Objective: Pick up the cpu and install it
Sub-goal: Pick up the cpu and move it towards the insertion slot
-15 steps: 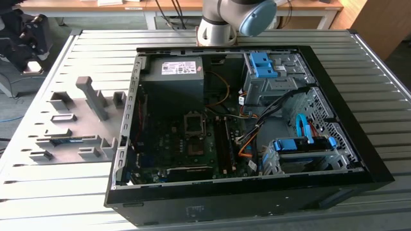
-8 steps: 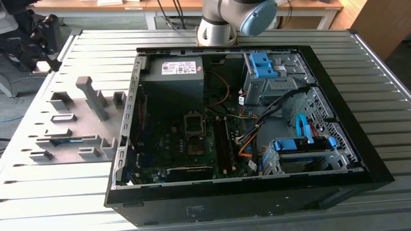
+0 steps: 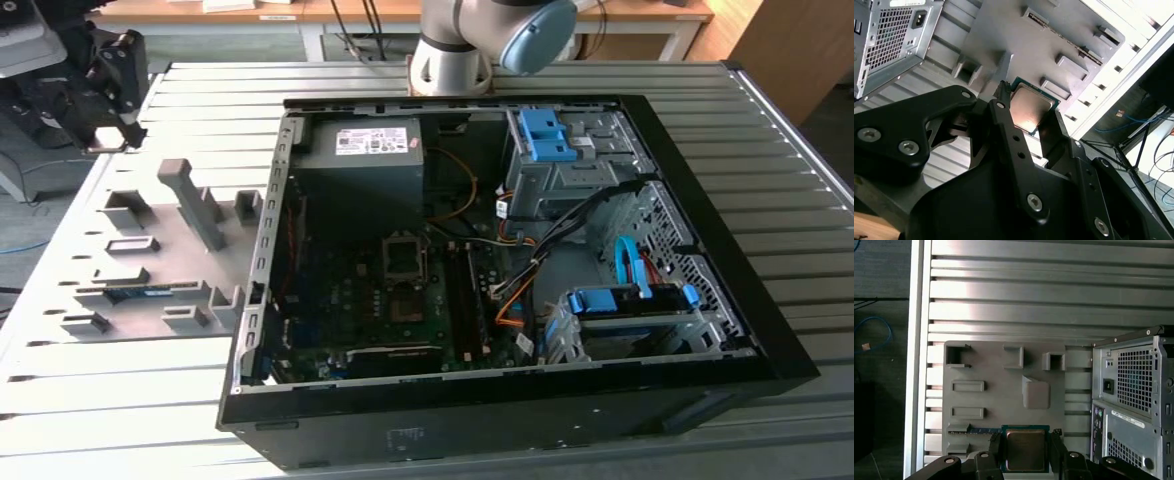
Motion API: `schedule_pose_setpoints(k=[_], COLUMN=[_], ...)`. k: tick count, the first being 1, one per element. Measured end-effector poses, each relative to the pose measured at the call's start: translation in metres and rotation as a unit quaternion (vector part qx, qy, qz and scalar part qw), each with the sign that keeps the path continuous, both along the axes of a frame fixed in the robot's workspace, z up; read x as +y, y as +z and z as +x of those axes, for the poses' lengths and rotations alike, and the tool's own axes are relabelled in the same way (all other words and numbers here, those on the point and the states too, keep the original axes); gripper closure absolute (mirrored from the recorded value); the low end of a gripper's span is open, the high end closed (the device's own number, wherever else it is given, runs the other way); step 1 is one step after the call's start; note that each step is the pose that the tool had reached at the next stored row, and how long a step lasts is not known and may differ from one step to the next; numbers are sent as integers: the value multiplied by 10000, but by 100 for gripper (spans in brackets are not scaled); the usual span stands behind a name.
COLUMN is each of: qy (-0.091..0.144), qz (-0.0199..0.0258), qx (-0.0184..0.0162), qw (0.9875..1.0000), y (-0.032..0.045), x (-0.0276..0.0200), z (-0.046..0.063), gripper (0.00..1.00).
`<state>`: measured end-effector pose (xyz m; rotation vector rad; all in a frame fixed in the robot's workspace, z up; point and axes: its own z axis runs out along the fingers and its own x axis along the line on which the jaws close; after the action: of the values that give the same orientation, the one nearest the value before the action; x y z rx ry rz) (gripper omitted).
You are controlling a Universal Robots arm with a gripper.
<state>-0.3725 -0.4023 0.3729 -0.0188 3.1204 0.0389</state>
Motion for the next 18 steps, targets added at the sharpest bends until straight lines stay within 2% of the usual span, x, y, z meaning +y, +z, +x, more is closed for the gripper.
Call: schedule_pose_setpoints(k=[18], qy=[0], qz=[0], qx=[7], qw=[10000], y=[0], x=[0], z=[349], gripper=[53])
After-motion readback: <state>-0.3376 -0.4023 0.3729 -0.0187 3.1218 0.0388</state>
